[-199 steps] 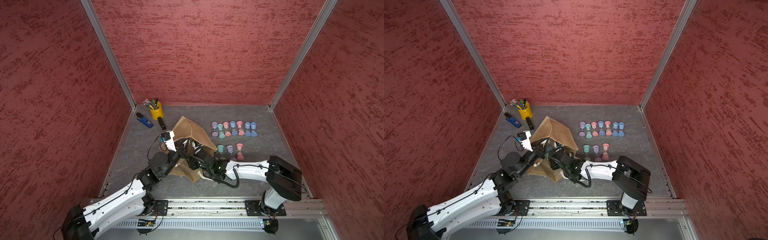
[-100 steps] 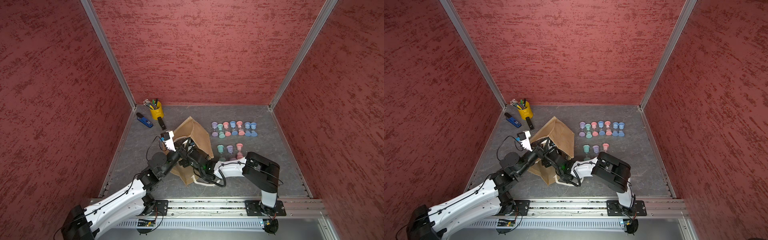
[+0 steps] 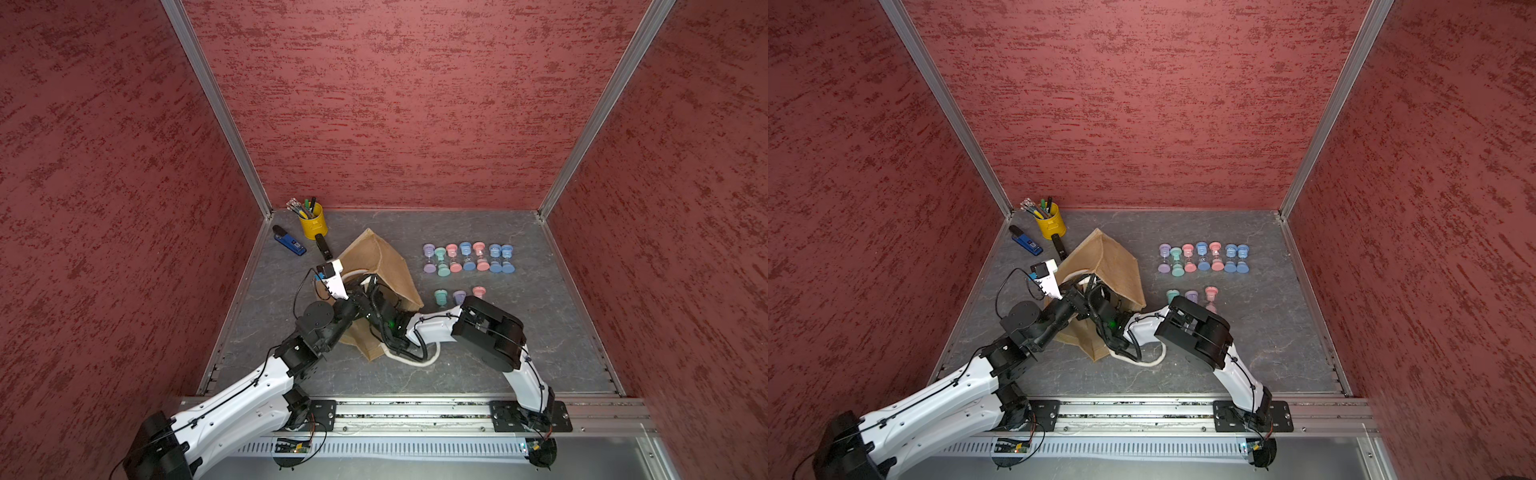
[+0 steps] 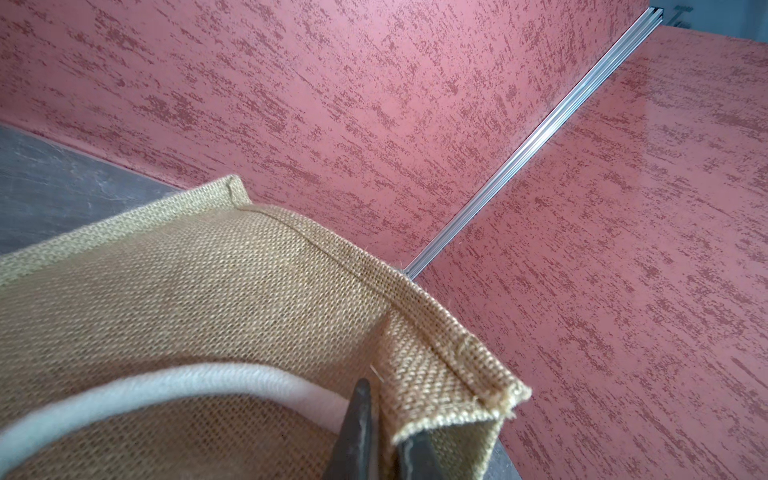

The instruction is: 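Grasp a teal timer inside the bag with the right gripper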

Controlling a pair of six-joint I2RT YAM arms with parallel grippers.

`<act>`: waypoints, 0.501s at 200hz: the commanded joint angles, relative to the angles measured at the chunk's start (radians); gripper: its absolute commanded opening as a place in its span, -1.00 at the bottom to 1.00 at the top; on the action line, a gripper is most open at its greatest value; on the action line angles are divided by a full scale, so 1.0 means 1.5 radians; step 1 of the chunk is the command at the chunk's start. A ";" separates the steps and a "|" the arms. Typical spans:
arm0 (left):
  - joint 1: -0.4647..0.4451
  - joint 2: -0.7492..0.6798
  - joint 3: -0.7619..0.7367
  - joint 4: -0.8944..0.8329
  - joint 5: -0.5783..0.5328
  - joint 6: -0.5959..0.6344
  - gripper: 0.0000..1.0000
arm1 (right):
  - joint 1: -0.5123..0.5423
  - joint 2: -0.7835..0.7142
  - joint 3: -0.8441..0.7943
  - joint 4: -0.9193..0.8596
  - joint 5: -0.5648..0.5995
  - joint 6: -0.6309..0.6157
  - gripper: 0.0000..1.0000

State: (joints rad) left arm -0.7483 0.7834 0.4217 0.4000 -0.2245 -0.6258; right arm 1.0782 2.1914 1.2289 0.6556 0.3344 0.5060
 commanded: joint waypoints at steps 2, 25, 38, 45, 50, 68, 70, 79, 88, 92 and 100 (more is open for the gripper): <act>-0.001 -0.006 0.018 0.046 0.080 -0.033 -1.00 | 0.001 0.054 0.057 -0.092 -0.025 0.023 0.29; 0.008 -0.013 0.023 0.040 0.088 -0.046 -1.00 | 0.000 0.069 0.075 -0.135 0.000 0.047 0.32; 0.015 -0.022 0.026 0.032 0.088 -0.052 -1.00 | 0.000 0.072 0.073 -0.134 0.003 0.043 0.31; 0.019 -0.026 0.026 0.028 0.088 -0.052 -1.00 | 0.000 0.073 0.067 -0.127 0.005 0.043 0.28; 0.022 -0.029 0.026 0.025 0.087 -0.052 -1.00 | -0.001 0.070 0.062 -0.117 0.007 0.042 0.23; 0.032 -0.039 0.026 0.010 0.080 -0.054 -1.00 | 0.000 0.053 0.020 -0.055 -0.009 0.028 -0.04; 0.033 -0.039 0.026 0.008 0.079 -0.054 -1.00 | -0.001 0.051 0.016 -0.048 -0.013 0.027 -0.08; 0.036 -0.044 0.025 0.002 0.073 -0.052 -1.00 | -0.002 0.037 -0.006 -0.024 -0.030 0.026 -0.21; 0.039 -0.048 0.025 -0.008 0.067 -0.049 -1.00 | -0.003 0.022 -0.021 -0.008 -0.057 0.026 -0.29; 0.039 -0.049 0.026 -0.013 0.062 -0.046 -1.00 | -0.004 0.016 -0.026 -0.006 -0.069 0.026 -0.31; 0.040 -0.053 0.028 -0.025 0.053 -0.043 -1.00 | -0.005 0.001 -0.035 -0.007 -0.086 0.030 -0.39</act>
State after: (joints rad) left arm -0.6937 0.7311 0.4290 0.3622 -0.1776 -0.6842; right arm 1.0714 2.2299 1.2354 0.6922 0.3130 0.5491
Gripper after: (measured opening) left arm 0.100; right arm 0.388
